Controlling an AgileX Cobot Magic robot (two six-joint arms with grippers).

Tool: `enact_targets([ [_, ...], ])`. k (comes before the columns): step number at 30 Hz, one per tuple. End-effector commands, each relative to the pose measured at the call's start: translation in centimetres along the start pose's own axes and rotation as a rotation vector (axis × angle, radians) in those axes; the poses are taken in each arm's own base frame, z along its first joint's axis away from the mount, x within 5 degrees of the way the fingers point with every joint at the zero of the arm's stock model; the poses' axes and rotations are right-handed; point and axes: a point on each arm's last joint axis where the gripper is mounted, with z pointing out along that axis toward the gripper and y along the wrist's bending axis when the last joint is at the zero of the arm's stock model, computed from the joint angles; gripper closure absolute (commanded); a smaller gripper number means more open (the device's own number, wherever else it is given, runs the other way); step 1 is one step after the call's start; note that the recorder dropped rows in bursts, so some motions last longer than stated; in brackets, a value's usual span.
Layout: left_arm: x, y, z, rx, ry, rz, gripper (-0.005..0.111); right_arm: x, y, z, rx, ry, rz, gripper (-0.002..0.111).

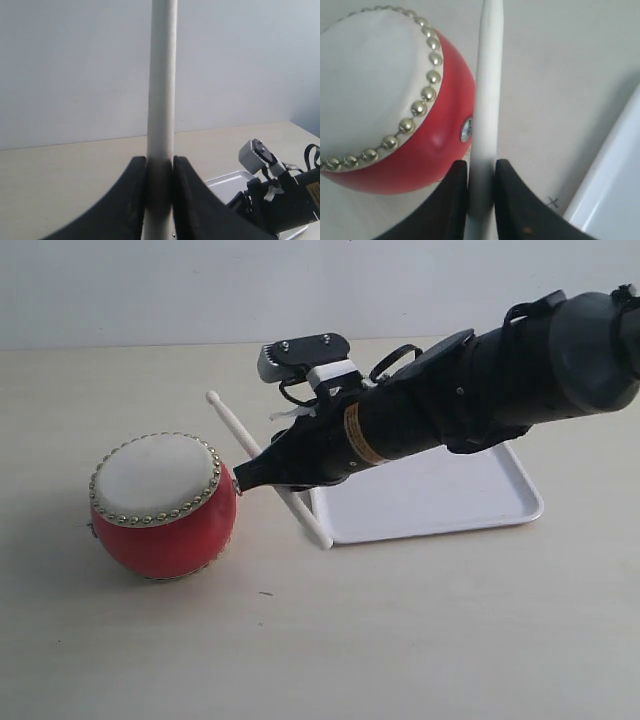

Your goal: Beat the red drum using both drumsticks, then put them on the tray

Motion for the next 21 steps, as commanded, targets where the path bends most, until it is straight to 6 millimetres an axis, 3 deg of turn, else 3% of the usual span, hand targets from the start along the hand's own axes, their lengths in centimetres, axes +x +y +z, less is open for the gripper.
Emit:
enact_targets([
  [1, 0.1, -0.1, -0.1, 0.006, 0.017, 0.008, 0.107, -1.4, 0.0, -1.9, 0.007, -0.061, -0.04, 0.108],
  [11, -0.8, -2.4, 1.0, 0.249, 0.142, -0.056, 0.107, -4.0, 2.5, -7.2, -0.072, -0.197, -0.158, 0.108],
  [18, -0.1, -2.2, 2.2, 0.255, 0.195, -0.006, 0.107, -4.3, 2.5, -8.8, -0.103, -0.221, -0.181, 0.108],
  [21, -1.0, -2.3, 2.1, 0.263, 0.162, 0.045, 0.107, -4.4, 2.0, -8.9, -0.097, -0.223, -0.171, 0.108],
])
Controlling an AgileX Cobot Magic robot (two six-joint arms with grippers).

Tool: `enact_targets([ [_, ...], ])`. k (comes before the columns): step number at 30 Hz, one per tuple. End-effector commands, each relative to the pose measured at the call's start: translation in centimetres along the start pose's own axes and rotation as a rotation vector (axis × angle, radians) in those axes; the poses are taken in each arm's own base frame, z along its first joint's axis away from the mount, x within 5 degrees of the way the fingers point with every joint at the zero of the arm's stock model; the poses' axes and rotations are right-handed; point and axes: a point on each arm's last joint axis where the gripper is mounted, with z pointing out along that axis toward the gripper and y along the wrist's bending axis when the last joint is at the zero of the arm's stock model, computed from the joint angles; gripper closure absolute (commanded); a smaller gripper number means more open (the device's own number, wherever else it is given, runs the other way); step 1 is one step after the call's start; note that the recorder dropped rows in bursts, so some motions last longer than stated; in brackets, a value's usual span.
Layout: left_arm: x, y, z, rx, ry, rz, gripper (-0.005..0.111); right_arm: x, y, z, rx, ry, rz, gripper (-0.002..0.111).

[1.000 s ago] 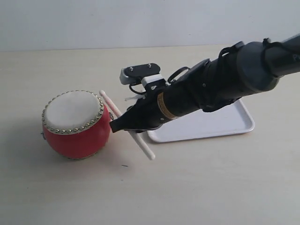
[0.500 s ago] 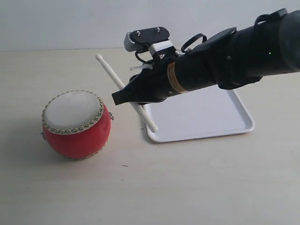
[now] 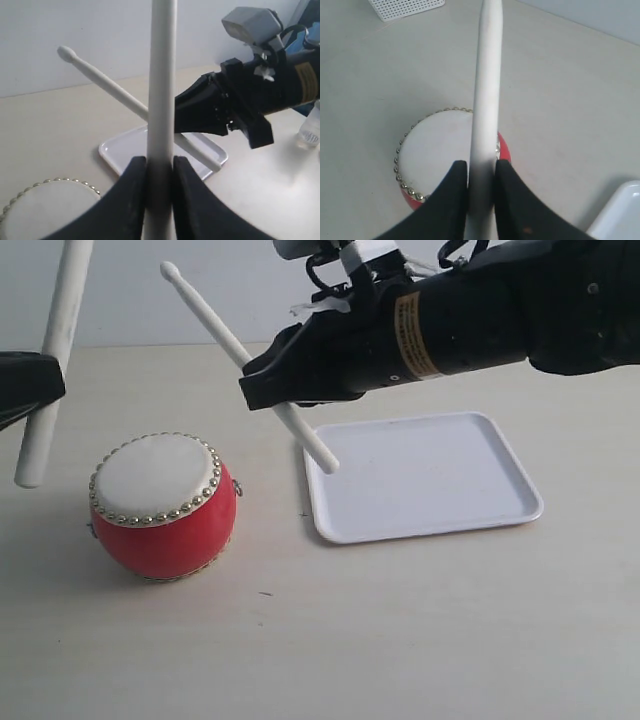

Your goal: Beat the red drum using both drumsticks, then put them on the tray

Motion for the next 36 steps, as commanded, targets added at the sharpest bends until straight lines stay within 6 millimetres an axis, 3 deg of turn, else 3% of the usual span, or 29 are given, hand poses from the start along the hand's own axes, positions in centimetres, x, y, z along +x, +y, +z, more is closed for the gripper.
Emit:
enact_targets([
  [1, -2.0, -0.4, -0.3, 0.009, -0.057, 0.076, 0.107, 0.0, -0.5, -0.5, 0.003, -0.004, -0.004, 0.108],
  [7, -6.4, -2.3, -1.5, 0.114, -0.163, 0.145, 0.107, 0.0, -0.4, -0.5, -0.011, -0.001, -0.002, 0.108],
  [13, -8.5, -2.9, -2.2, 0.122, -0.222, 0.172, 0.107, 0.0, -0.3, -0.5, -0.026, 0.002, 0.018, 0.108],
  [20, -8.1, -2.7, -1.1, 0.165, -0.166, 0.141, 0.107, 0.1, 0.1, -0.5, -0.067, 0.012, 0.018, 0.108],
  [36, -8.1, -2.8, -1.1, 0.166, -0.168, 0.171, 0.107, 0.1, 0.0, -0.5, -0.059, 0.009, -0.011, 0.108],
])
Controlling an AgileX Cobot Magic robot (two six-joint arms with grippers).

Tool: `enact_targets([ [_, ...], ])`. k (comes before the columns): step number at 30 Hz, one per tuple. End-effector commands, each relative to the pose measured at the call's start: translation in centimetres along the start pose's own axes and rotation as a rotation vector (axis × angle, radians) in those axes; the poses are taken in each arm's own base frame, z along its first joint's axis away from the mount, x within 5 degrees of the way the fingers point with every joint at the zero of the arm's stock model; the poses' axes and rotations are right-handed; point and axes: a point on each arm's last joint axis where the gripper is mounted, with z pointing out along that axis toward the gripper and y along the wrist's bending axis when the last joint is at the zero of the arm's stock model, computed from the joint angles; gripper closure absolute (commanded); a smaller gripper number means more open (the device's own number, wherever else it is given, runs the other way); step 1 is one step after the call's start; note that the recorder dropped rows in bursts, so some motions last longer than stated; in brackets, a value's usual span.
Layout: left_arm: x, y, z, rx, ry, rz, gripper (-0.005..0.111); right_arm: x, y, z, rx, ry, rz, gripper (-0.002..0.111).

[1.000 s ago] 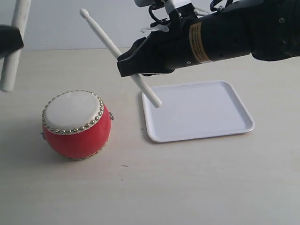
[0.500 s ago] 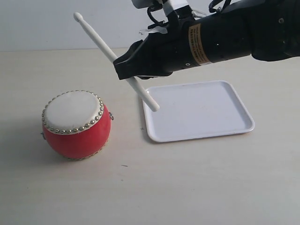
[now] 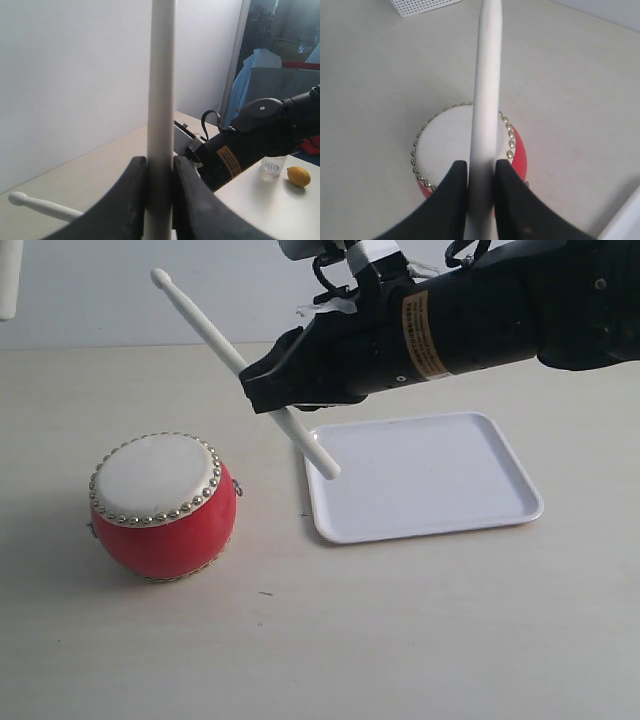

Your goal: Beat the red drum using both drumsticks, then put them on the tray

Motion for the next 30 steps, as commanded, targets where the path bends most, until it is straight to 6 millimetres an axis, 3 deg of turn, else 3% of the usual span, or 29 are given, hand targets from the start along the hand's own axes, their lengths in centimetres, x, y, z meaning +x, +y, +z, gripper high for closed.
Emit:
enact_targets([
  [1, -0.3, -0.1, -0.1, 0.0, -0.011, 0.004, 0.107, 0.0, 0.0, -0.3, 0.006, -0.004, -0.01, 0.108],
  [17, -0.4, 0.3, -0.1, -0.035, -0.021, 0.031, 0.107, 0.0, 0.0, -0.3, 0.002, -0.004, -0.004, 0.108],
  [21, -1.2, 0.3, 0.0, -0.042, -0.196, 0.196, 0.107, 0.0, 0.0, -0.3, -0.002, -0.003, -0.004, 0.108],
  [24, -1.4, 1.1, -0.2, -0.134, -0.3, 0.149, 0.107, 0.0, 0.0, -0.3, -0.002, -0.003, -0.004, 0.108],
  [27, -0.1, 2.3, 0.0, -0.345, -0.171, 0.208, 0.107, 0.0, 0.0, -0.3, 0.004, -0.004, -0.004, 0.108],
  [30, 0.6, 2.2, 0.1, -0.392, -0.028, 0.211, 0.107, 0.0, 0.0, -0.3, 0.005, -0.004, -0.004, 0.108],
])
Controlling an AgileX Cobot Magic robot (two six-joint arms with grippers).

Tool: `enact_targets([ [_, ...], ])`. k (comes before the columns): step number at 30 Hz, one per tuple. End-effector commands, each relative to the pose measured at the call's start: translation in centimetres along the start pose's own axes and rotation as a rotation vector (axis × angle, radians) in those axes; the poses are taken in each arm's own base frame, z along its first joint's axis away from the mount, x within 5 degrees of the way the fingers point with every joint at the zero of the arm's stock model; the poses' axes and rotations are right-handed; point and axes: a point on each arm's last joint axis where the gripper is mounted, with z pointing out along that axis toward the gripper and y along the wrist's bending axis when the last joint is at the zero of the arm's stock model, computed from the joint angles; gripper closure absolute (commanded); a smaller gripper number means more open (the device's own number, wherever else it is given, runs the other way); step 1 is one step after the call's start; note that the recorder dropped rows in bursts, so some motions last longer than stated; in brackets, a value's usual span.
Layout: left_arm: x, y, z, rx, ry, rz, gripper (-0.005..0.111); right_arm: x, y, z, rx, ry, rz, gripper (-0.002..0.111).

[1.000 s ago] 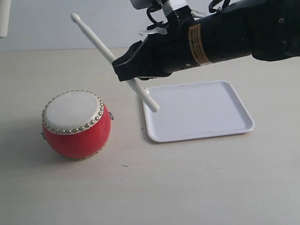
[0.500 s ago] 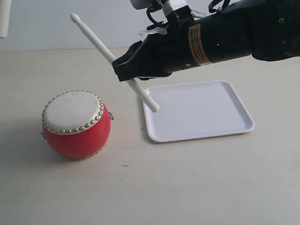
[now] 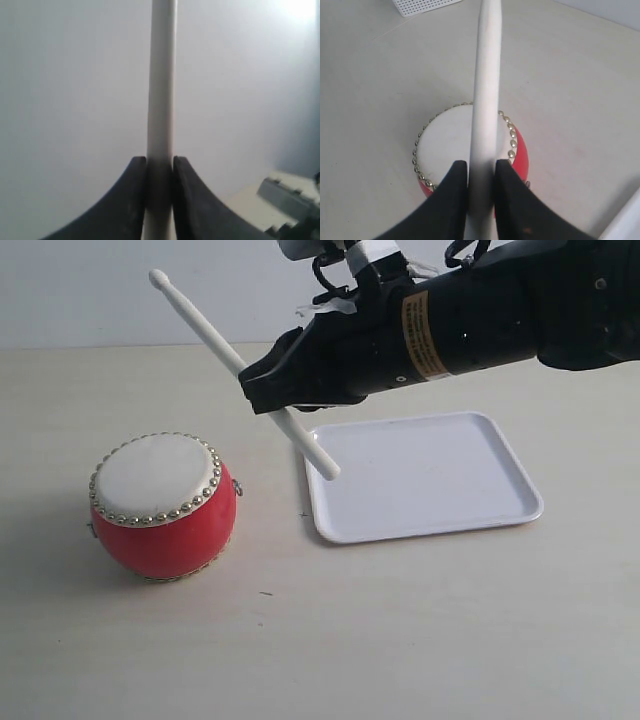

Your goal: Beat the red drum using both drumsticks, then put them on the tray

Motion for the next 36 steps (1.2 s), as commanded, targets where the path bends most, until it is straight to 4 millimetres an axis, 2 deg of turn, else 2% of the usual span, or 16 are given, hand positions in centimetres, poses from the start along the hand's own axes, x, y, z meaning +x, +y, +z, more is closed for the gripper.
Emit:
enact_targets([
  [1, 1.2, 0.0, -0.1, -0.078, 0.233, 0.012, 0.107, 0.0, -0.1, -0.3, 0.01, -0.005, -0.004, 0.108],
  [5, 1.6, -0.3, -0.5, -0.081, 0.387, -0.06, 0.107, 0.0, 0.0, -0.3, 0.005, -0.004, -0.002, 0.108],
  [9, 2.7, 0.1, -1.9, -0.159, 0.672, -0.133, 0.107, 0.0, 0.0, -0.3, 0.003, -0.004, -0.003, 0.108],
  [14, 3.0, 0.0, -2.4, -0.164, 0.727, -0.158, 0.107, 0.0, 0.0, -0.3, 0.003, -0.004, -0.003, 0.108],
  [21, 4.4, 0.1, -4.2, -0.208, 0.977, -0.169, 0.107, 0.0, 0.0, -0.3, 0.003, -0.004, -0.003, 0.108],
  [36, 4.9, -0.7, -5.1, -0.143, 1.096, -0.208, 0.107, 0.0, -0.1, -0.3, 0.007, -0.005, -0.003, 0.108],
])
